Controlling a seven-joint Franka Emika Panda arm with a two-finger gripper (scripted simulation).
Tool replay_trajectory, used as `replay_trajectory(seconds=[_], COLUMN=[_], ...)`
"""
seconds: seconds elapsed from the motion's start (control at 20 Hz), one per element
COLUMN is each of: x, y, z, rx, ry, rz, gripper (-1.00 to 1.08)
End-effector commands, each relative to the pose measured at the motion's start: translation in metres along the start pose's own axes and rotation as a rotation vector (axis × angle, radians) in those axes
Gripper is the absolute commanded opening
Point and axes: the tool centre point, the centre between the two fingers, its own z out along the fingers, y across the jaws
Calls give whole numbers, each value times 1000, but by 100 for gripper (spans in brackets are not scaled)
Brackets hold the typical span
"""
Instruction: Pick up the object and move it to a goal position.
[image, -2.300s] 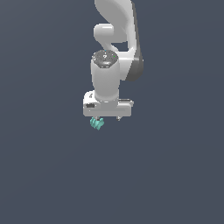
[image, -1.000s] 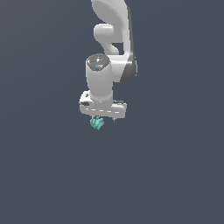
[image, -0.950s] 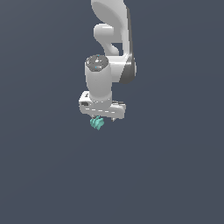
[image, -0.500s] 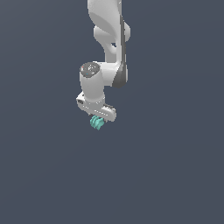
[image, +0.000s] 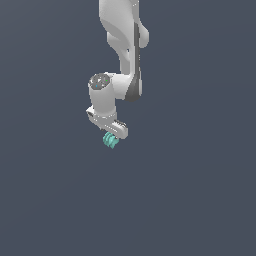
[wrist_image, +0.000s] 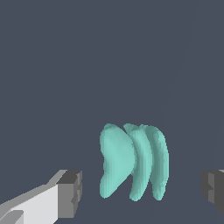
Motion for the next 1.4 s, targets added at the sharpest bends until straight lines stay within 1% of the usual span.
replay_trajectory(seconds=[0.0, 0.25, 0.65, 0.9, 0.95, 1.35], x=[0, 0, -1, -1, -1, -1], y=[0, 0, 1, 1, 1, 1], z=[0, 8, 44, 51, 51, 51], rx=[0, 0, 0, 0, 0, 0], ry=[0, 0, 1, 1, 1, 1], rz=[0, 1, 6, 7, 7, 7], gripper=[100, 100, 100, 100, -100, -100])
